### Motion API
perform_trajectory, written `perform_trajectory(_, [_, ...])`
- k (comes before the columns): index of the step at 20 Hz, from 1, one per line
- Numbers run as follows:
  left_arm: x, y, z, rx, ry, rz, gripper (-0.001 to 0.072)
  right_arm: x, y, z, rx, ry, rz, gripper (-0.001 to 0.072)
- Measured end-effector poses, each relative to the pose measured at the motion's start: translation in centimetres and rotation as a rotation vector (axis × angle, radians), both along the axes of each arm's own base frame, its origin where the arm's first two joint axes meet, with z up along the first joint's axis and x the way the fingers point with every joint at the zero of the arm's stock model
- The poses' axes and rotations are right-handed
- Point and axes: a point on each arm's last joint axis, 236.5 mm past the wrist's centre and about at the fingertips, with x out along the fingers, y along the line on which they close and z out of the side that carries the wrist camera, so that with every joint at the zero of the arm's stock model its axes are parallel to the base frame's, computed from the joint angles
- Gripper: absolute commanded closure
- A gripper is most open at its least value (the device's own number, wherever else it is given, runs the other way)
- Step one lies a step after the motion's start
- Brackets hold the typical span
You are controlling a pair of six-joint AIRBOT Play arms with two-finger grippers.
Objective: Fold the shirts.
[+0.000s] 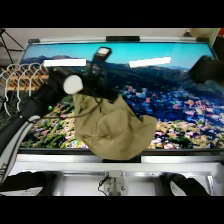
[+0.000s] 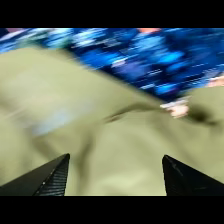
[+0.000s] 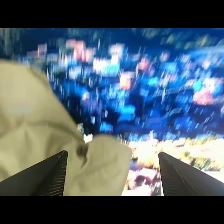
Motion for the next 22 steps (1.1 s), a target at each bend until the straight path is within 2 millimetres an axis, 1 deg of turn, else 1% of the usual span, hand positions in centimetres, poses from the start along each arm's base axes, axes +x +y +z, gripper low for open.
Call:
perform_trajectory(2, [0.9, 7.5, -1.7, 0.147, 0.081, 0.090, -0.0013, -0.1, 1.1, -5.2, 0.015, 0.150, 0.042, 0.0031])
perform_trajectory(3, [0.6, 10.7, -2.7, 0.190, 0.140, 0.136, -0.0013, -0.4, 1.7, -8.0, 0.023, 0.230, 0.061, 0.0031])
perform_trajectory(4, [0.0, 13.4, -3.9, 0.214, 0.202, 0.179, -0.0013, -0.9, 2.1, -10.6, 0.034, 0.306, 0.077, 0.0031])
perform_trajectory(5, [-1.1, 15.3, -5.4, 0.214, 0.274, 0.208, -0.0013, -1.5, 2.5, -13.0, 0.041, 0.372, 0.089, 0.0031])
perform_trajectory(7, [-3.3, 17.4, -8.6, 0.191, 0.386, 0.254, -0.0013, -3.2, 2.9, -17.3, 0.054, 0.495, 0.104, 0.0031])
perform_trajectory(8, [-4.4, 17.8, -10.2, 0.173, 0.430, 0.269, -0.0013, -4.1, 3.0, -19.1, 0.059, 0.548, 0.109, 0.0031])
perform_trajectory(9, [-5.4, 17.7, -11.9, 0.146, 0.471, 0.280, -0.0013, -5.2, 3.0, -21.0, 0.060, 0.604, 0.114, 0.0031])
perform_trajectory(11, [-6.6, 17.2, -14.6, 0.088, 0.518, 0.307, -0.0013, -7.5, 3.2, -24.0, 0.071, 0.698, 0.118, 0.0030])
perform_trajectory(13, [-7.2, 16.5, -16.4, 0.030, 0.541, 0.332, -0.0013, -9.7, 3.6, -26.6, 0.094, 0.781, 0.124, 0.0030])
perform_trajectory(15, [-7.0, 15.9, -17.5, -0.012, 0.541, 0.353, -0.0013, -11.8, 4.1, -28.8, 0.123, 0.854, 0.125, 0.0030])
perform_trajectory(16, [-6.9, 15.7, -17.8, -0.027, 0.537, 0.360, 0.0076, -12.8, 4.3, -29.7, 0.139, 0.885, 0.122, 0.0030])
perform_trajectory(17, [-6.6, 15.6, -18.0, -0.039, 0.529, 0.369, 0.0254, -13.5, 4.7, -30.4, 0.157, 0.903, 0.118, 0.0030])
perform_trajectory(18, [-6.5, 15.5, -18.2, -0.048, 0.524, 0.373, 0.0312, -14.1, 5.0, -31.2, 0.176, 0.917, 0.112, 0.0030])
perform_trajectory(19, [-6.3, 15.4, -18.3, -0.055, 0.517, 0.375, 0.0322, -14.5, 5.3, -31.8, 0.194, 0.924, 0.105, 0.0030])
perform_trajectory(20, [-6.1, 15.3, -18.4, -0.061, 0.509, 0.374, 0.0430, -14.8, 5.8, -32.3, 0.217, 0.927, 0.096, 0.0030])
perform_trajectory(21, [-6.0, 15.2, -18.4, -0.064, 0.501, 0.370, 0.0553, -15.0, 6.1, -32.8, 0.236, 0.927, 0.087, 0.0030])
perform_trajectory(22, [-5.9, 15.2, -18.5, -0.066, 0.494, 0.367, 0.0613, -15.1, 6.4, -33.3, 0.253, 0.922, 0.076, 0.0031])
